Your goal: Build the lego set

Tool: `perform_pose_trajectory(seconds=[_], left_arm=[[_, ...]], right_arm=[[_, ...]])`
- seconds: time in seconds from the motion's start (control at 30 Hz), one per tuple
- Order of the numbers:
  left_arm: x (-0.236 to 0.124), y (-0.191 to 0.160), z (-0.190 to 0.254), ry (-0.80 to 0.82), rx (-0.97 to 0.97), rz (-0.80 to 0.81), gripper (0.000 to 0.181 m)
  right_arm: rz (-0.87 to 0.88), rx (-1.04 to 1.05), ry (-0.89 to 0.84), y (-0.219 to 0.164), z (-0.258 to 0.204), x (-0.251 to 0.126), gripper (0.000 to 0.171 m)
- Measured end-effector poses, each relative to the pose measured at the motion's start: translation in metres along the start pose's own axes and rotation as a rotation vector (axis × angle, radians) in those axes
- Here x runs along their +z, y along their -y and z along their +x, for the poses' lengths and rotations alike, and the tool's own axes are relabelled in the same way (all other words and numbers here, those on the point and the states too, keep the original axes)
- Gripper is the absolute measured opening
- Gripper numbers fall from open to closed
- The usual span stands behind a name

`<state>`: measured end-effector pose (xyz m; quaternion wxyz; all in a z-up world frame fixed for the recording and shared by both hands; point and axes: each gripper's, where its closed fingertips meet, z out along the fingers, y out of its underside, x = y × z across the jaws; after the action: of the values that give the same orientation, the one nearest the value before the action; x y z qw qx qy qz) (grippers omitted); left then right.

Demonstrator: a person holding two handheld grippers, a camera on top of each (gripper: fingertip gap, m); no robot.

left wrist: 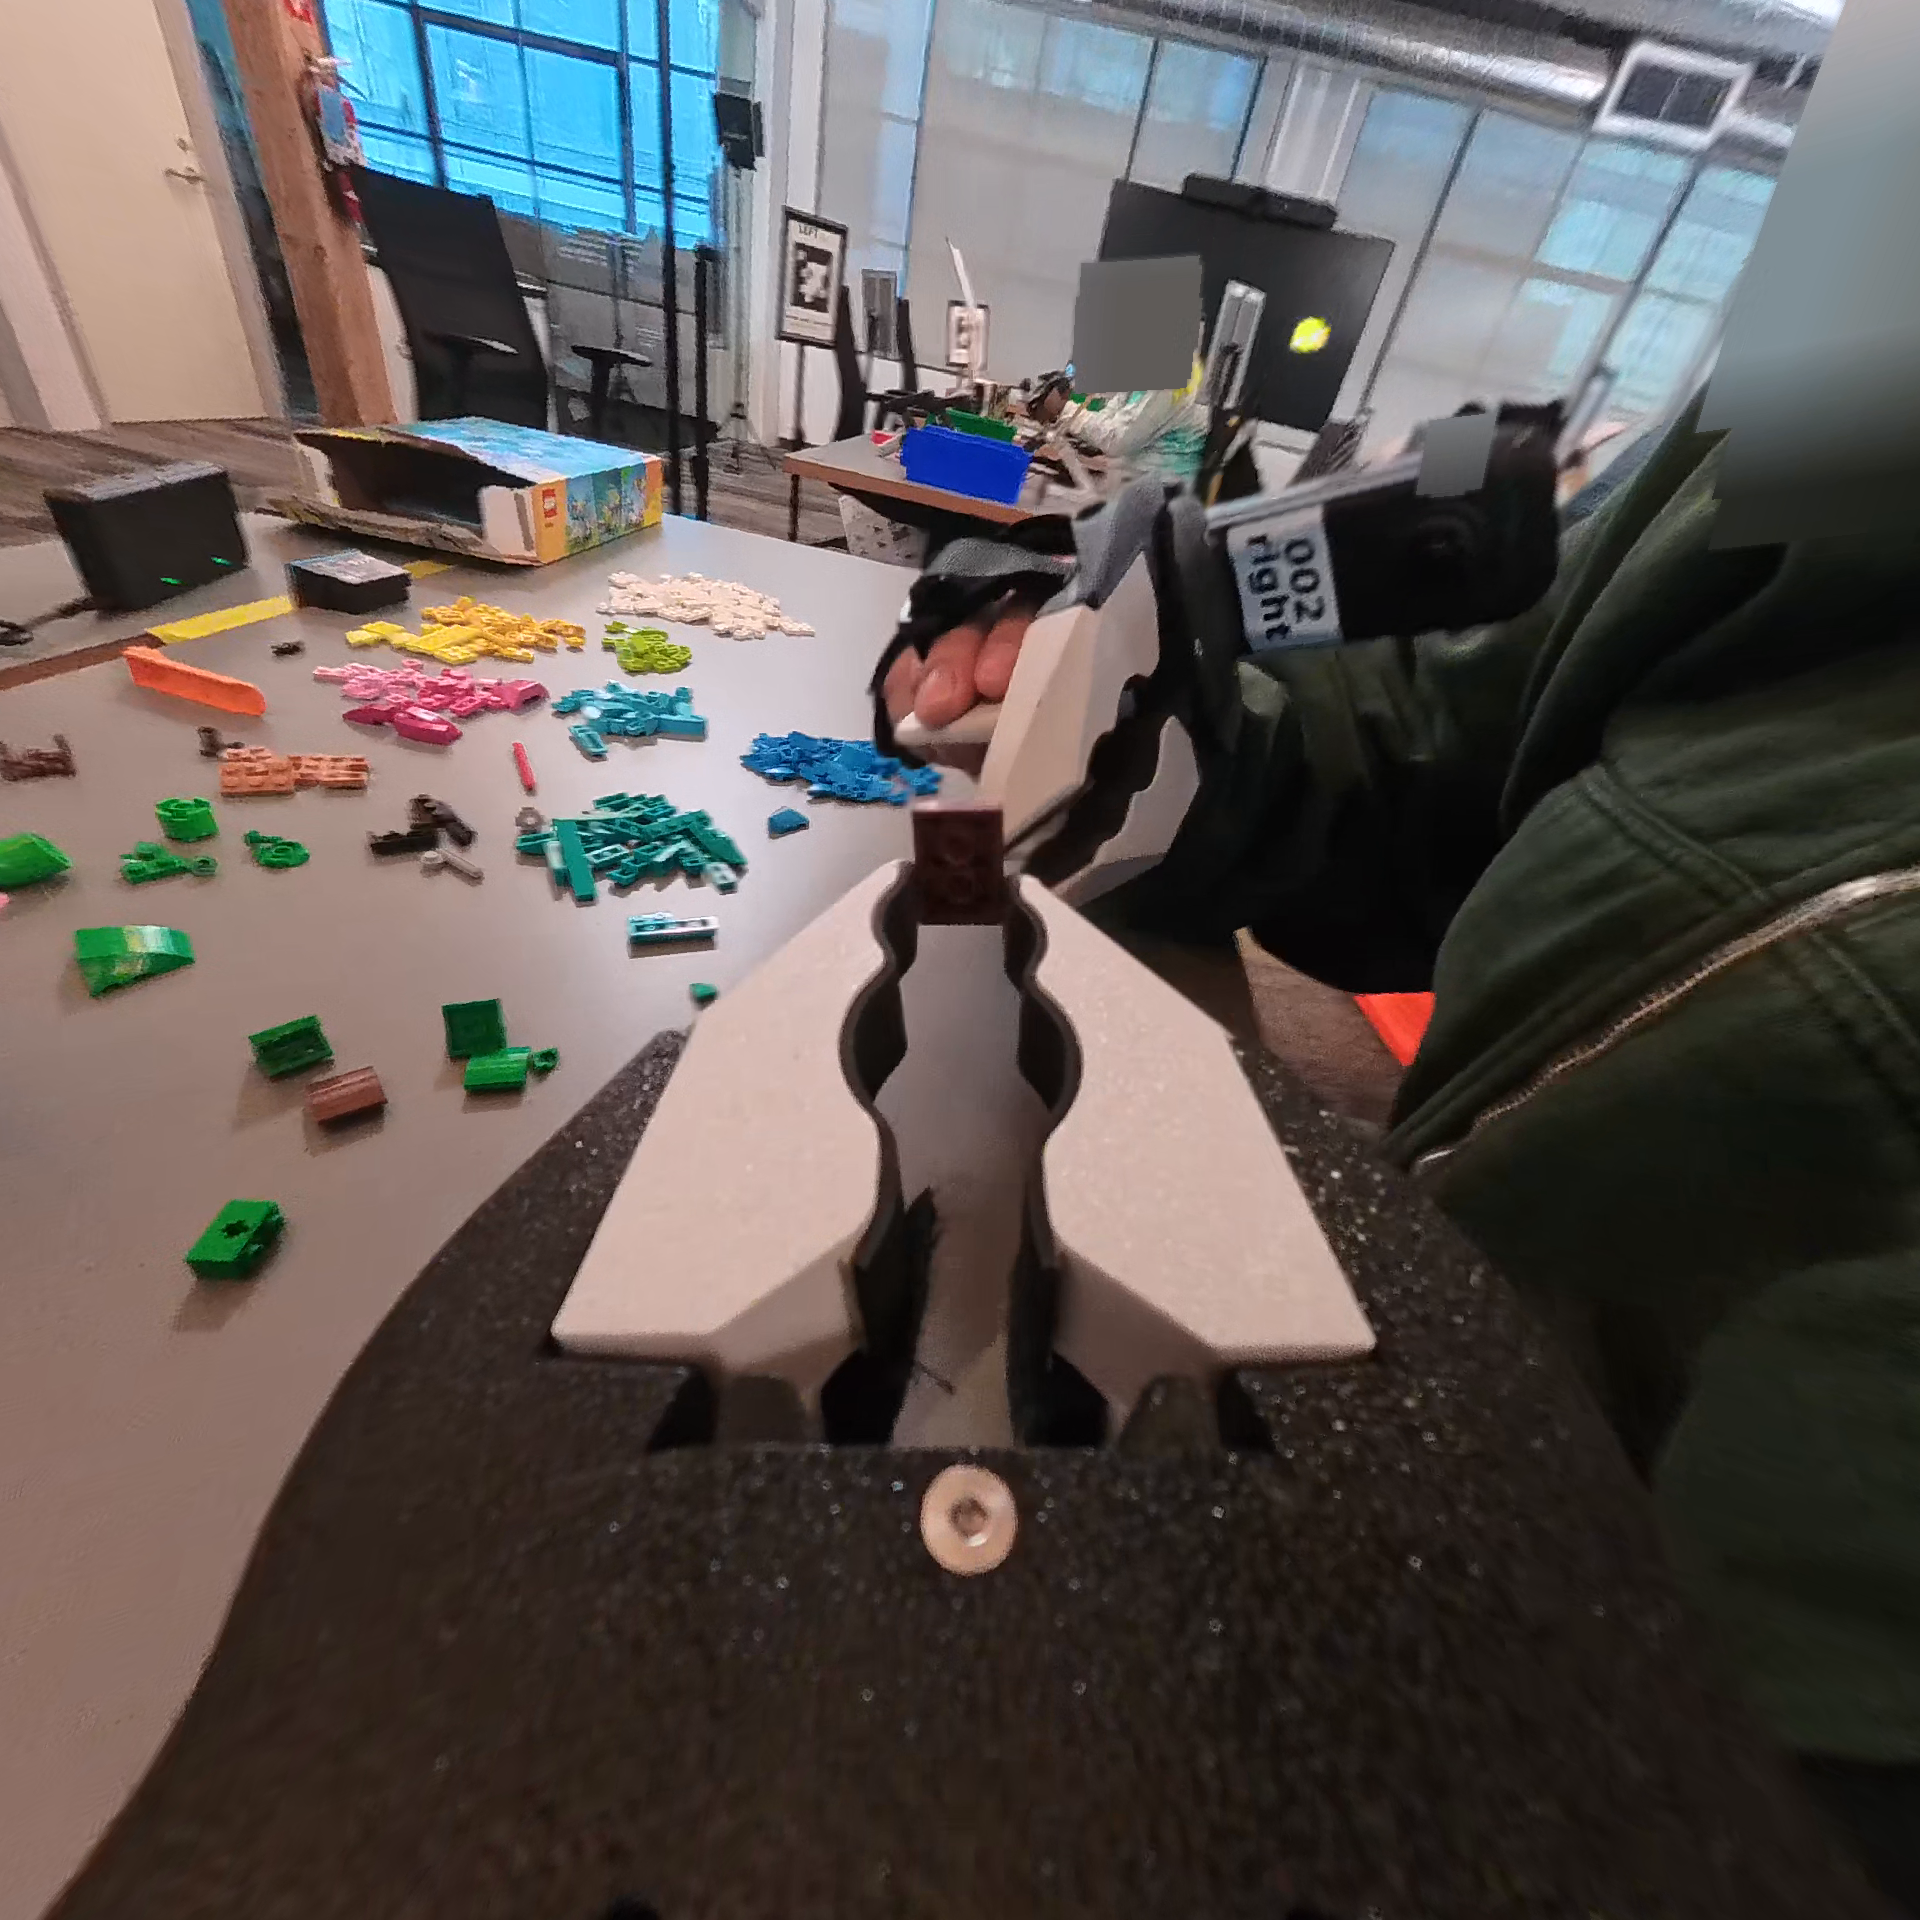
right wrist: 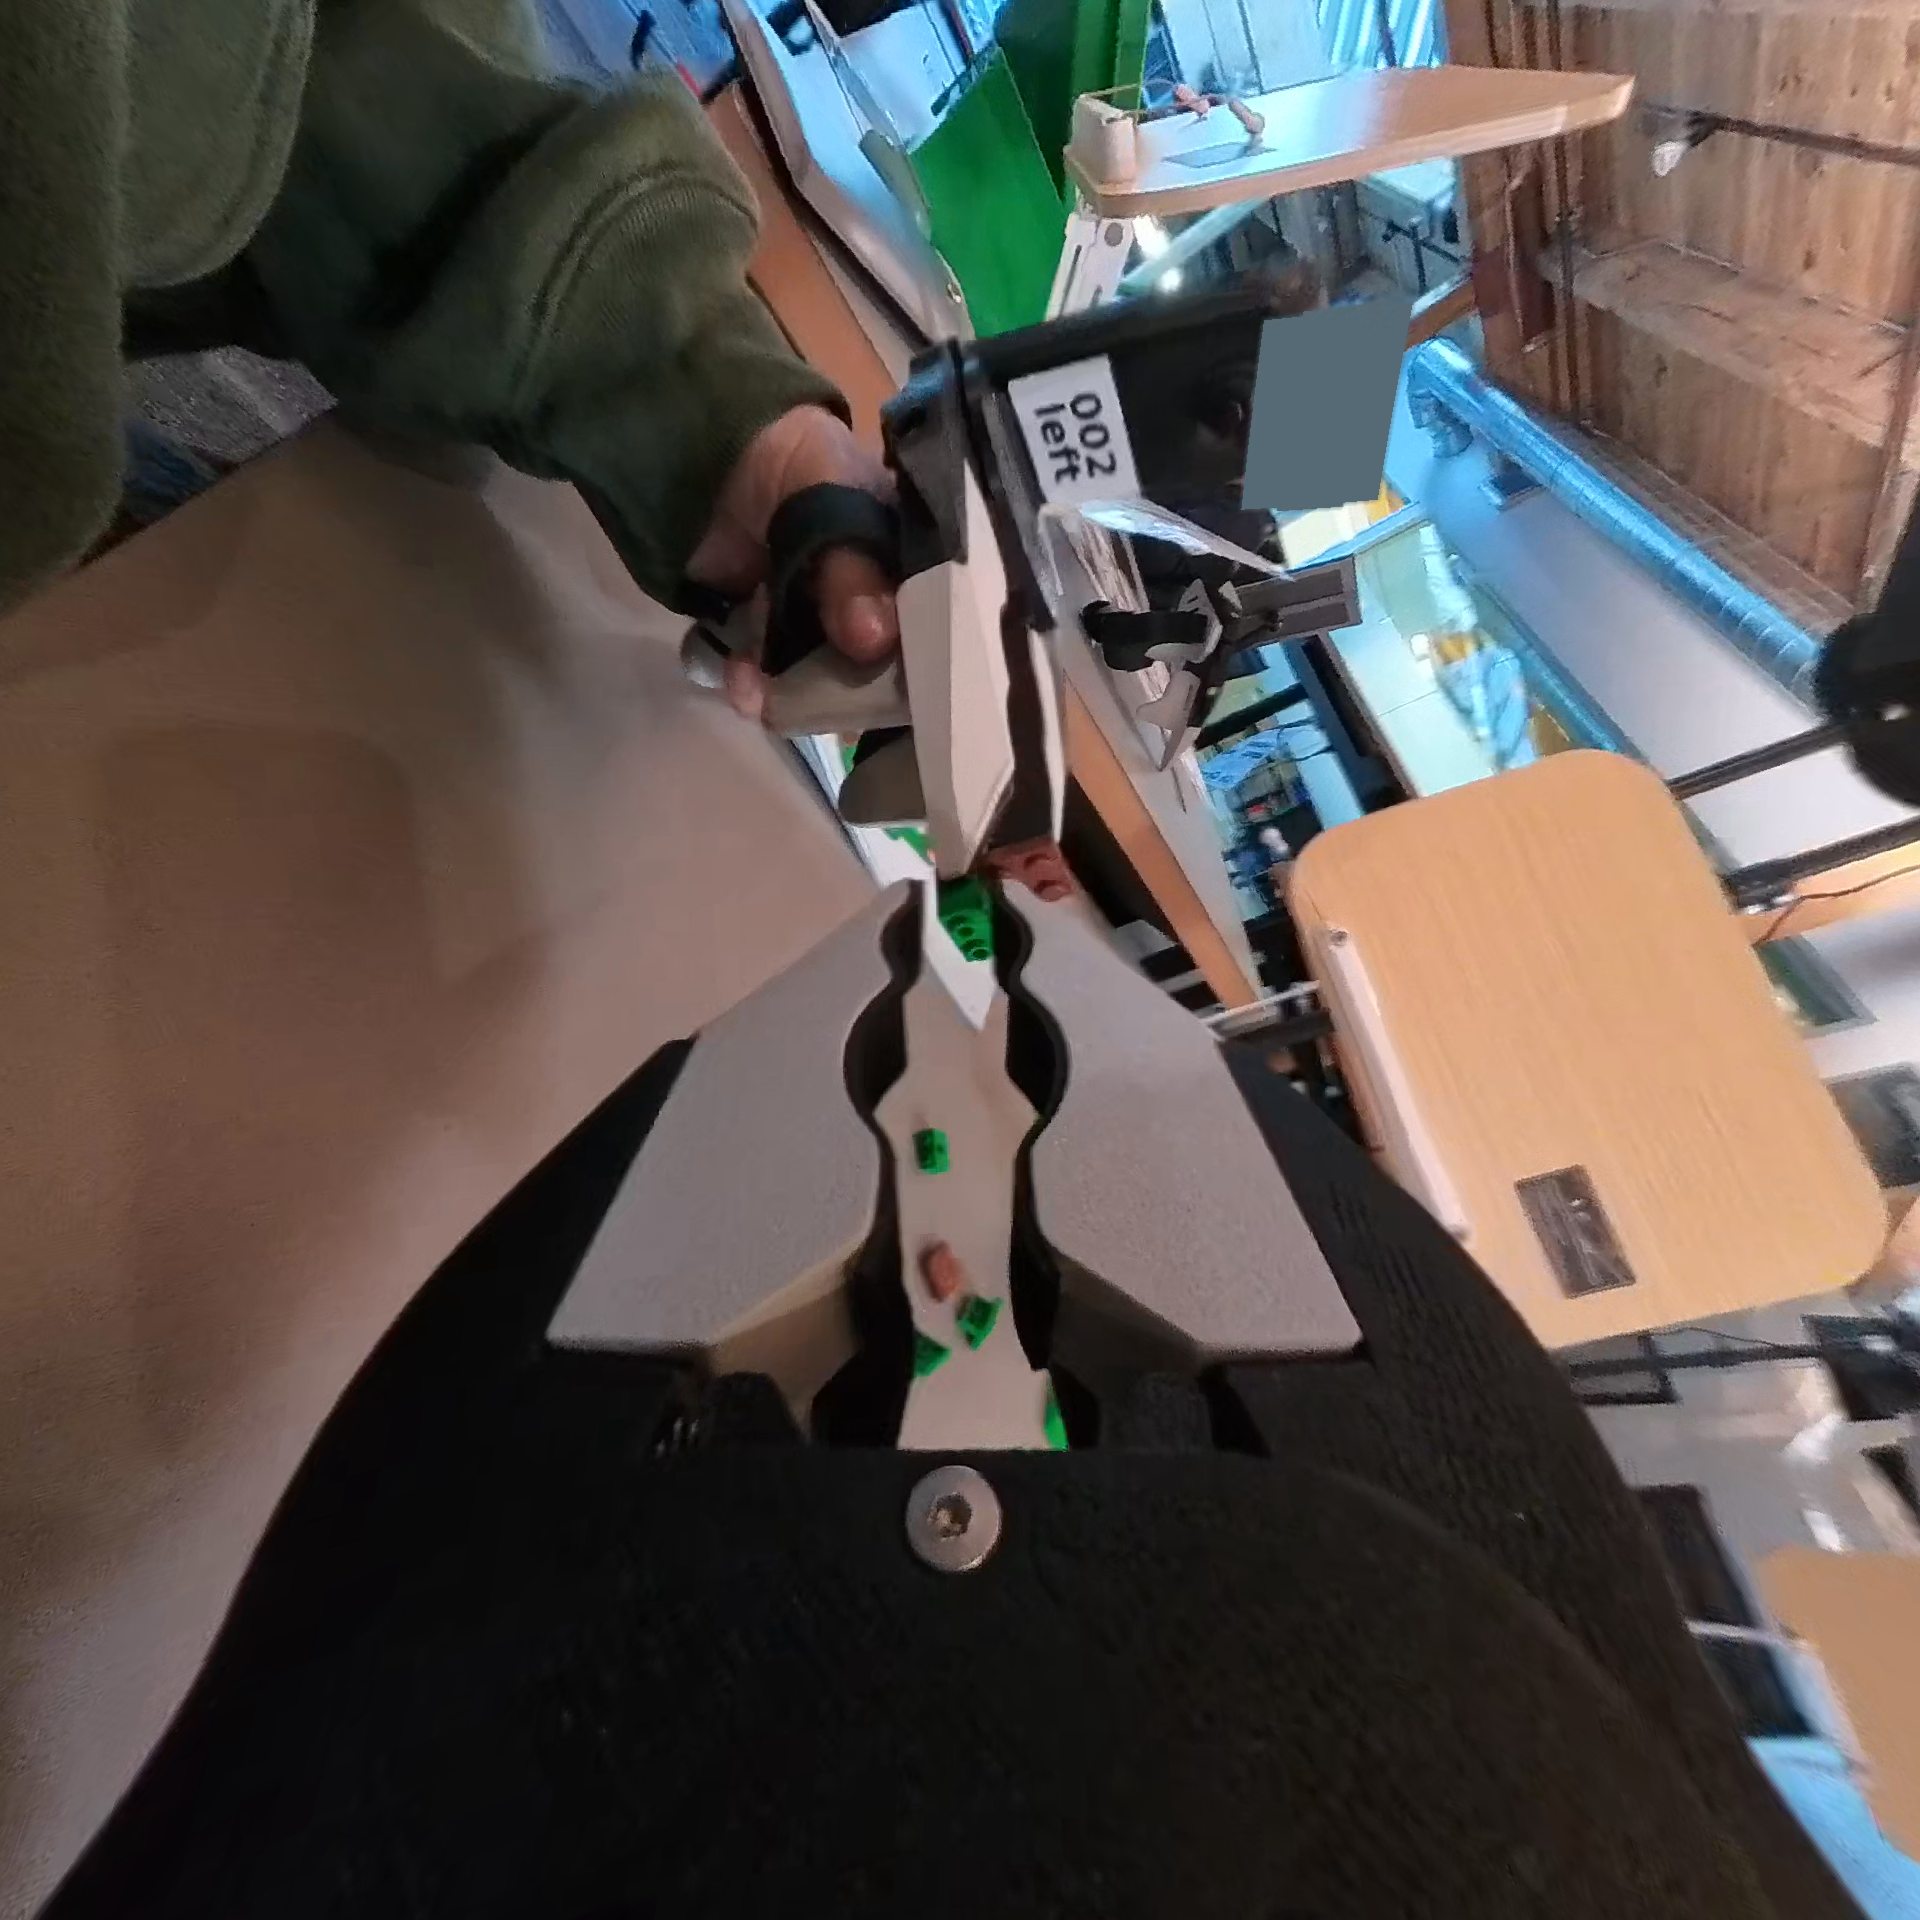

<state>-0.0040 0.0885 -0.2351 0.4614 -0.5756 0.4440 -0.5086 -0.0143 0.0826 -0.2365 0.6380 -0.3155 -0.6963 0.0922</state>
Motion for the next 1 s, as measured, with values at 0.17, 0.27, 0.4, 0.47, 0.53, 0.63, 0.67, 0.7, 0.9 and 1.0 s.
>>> perform_pose_trajectory(seconds=[0.17, 0.27, 0.4, 0.47, 0.53, 0.63, 0.67, 0.7, 0.9, 1.0], left_arm=[[-0.017, -0.001, -0.021, 0.148, 0.151, 0.055, 0.014], [-0.024, -0.006, -0.032, 0.222, 0.242, 0.045, 0.013], [-0.033, 0.002, -0.037, 0.277, 0.297, 0.09, 0.013], [-0.041, 0.007, -0.041, 0.324, 0.307, 0.125, 0.013], [-0.05, 0.013, -0.049, 0.389, 0.307, 0.163, 0.013], [-0.06, 0.019, -0.057, 0.444, 0.287, 0.206, 0.013], [-0.061, 0.019, -0.059, 0.449, 0.273, 0.209, 0.013], [-0.062, 0.02, -0.06, 0.456, 0.268, 0.216, 0.013], [-0.063, 0.021, -0.059, 0.455, 0.262, 0.222, 0.013], [-0.061, 0.02, -0.058, 0.445, 0.264, 0.212, 0.013]], right_arm=[[-0.156, 0.446, 0.084, -0.057, 0.02, 0.002, 0.03], [-0.335, 0.619, 0.194, -0.098, 0.022, 0.02, 0.029], [-0.517, 0.702, 0.414, -0.129, 0.01, 0.05, 0.025], [-0.598, 0.707, 0.44, -0.144, 0.008, 0.064, 0.024], [-0.632, 0.693, 0.475, -0.152, 0.005, 0.074, 0.025], [-0.673, 0.702, 0.531, -0.164, 0.001, 0.084, 0.025], [-0.681, 0.714, 0.559, -0.165, -0.002, 0.087, 0.025], [-0.687, 0.727, 0.588, -0.166, -0.006, 0.089, 0.024], [-0.73, 0.691, 0.649, -0.17, -0.015, 0.095, 0.016], [-0.696, 0.648, 0.7, -0.157, -0.021, 0.086, 0.011]])
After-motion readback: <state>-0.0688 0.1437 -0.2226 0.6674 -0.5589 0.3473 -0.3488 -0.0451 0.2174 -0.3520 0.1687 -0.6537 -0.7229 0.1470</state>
